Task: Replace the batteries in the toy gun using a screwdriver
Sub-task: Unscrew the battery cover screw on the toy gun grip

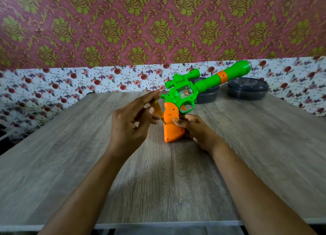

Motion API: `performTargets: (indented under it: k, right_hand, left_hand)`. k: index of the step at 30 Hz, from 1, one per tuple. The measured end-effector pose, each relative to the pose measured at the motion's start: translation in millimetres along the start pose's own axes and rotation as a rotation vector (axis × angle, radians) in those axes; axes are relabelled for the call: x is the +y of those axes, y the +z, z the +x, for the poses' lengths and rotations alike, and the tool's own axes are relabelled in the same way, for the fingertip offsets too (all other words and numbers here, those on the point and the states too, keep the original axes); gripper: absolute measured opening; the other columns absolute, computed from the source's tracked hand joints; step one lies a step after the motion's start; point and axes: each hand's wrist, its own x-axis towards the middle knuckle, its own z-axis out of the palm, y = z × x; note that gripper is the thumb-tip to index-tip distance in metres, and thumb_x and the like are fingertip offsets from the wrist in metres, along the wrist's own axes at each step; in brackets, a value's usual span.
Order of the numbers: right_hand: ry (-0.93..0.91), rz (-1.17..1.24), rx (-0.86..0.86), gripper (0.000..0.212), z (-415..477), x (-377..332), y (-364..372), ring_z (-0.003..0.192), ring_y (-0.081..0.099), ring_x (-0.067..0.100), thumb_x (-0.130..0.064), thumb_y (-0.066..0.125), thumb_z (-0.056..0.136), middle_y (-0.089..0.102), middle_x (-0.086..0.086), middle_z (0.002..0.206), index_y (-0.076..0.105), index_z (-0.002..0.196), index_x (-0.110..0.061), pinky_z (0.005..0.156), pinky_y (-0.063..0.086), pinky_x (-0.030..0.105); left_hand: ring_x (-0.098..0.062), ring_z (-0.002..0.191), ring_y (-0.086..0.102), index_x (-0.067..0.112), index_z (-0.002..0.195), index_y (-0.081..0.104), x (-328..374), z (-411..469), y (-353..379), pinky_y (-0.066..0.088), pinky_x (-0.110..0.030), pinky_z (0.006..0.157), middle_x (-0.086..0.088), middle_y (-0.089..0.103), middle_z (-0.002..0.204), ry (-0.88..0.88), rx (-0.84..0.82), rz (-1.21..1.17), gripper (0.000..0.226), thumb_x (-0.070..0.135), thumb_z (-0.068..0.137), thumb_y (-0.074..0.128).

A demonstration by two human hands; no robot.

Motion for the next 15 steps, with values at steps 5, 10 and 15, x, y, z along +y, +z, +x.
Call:
performTargets:
  k: [5, 10, 15]
  right_hand:
    - [0.004, 0.004, 0.005, 0.027, -1.0, -1.1, 0.6, 0.11, 0.06, 0.024, -0.017, 0.056, 0.089, 0.063, 0.013, 0.119, 0.06, 0.115, -0.015, 0.099, 0.046, 0.045]
    - [0.011, 0.012, -0.006, 0.035, -3.0, -3.6, 1.6, 0.103, 0.06, 0.022, -0.016, 0.054, 0.09, 0.062, 0.013, 0.118, 0.055, 0.123, -0.007, 0.092, 0.049, 0.038]
    - [0.01, 0.039, 0.001, 0.03, -3.9, -4.4, 2.2, 0.102, 0.061, 0.021, -0.014, 0.055, 0.09, 0.063, 0.011, 0.115, 0.058, 0.119, -0.01, 0.092, 0.049, 0.036]
  left_hand:
    - [-0.001, 0.068, 0.065, 0.033, 0.094, 0.053, 2.0, 0.9, -1.0, 0.05, -0.014, 0.06, 0.027, 0.063, 0.089, -0.042, 0.03, 0.012, 0.018, 0.027, 0.082, 0.065]
    - [-0.005, 0.07, 0.064, 0.034, 0.089, 0.044, 1.5, -0.1, 0.5, 0.05, -0.015, 0.06, 0.017, 0.063, 0.084, -0.093, 0.062, -0.023, 0.029, 0.035, 0.074, 0.069]
    - [-0.012, 0.071, 0.063, 0.041, 0.107, 0.056, 1.3, 2.6, -0.3, 0.057, -0.038, 0.06, 0.006, 0.058, 0.09, -0.06, 0.059, 0.012, 0.028, 0.033, 0.082, 0.064]
